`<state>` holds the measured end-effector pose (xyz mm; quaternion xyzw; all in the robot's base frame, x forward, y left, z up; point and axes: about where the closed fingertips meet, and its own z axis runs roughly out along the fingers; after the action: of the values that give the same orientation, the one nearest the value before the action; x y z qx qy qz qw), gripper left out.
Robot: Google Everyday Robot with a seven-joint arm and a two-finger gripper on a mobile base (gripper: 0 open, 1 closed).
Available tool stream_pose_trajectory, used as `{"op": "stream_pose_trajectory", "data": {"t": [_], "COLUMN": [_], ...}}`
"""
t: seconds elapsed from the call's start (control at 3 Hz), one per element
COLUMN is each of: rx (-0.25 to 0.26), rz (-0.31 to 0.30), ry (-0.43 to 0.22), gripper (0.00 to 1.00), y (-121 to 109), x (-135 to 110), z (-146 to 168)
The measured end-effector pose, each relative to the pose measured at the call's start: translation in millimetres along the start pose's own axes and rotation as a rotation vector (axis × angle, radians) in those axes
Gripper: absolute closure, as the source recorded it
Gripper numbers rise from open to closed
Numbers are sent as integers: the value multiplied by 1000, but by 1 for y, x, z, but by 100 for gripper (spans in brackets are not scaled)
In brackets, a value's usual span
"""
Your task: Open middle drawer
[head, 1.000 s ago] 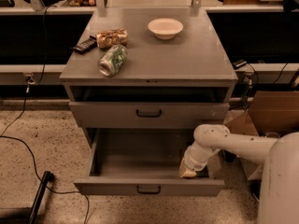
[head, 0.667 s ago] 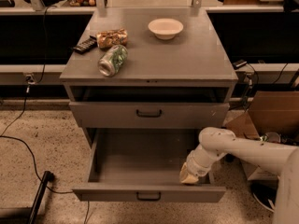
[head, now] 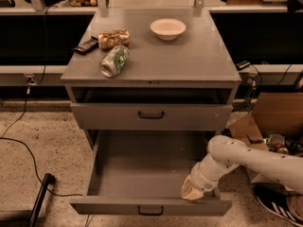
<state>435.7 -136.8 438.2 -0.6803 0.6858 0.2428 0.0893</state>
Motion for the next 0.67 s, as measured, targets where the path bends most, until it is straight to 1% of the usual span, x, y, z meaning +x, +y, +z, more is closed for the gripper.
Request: {"op": "stream_pose_trajectory", "data": {"t": [0.33,0.67], "rx": [65,230], "rz": [2,-9], "ry": [-55,-119], "gripper": [96,100], "y": [17,19], "x": [-16,-33], "z": [-21,-64]}}
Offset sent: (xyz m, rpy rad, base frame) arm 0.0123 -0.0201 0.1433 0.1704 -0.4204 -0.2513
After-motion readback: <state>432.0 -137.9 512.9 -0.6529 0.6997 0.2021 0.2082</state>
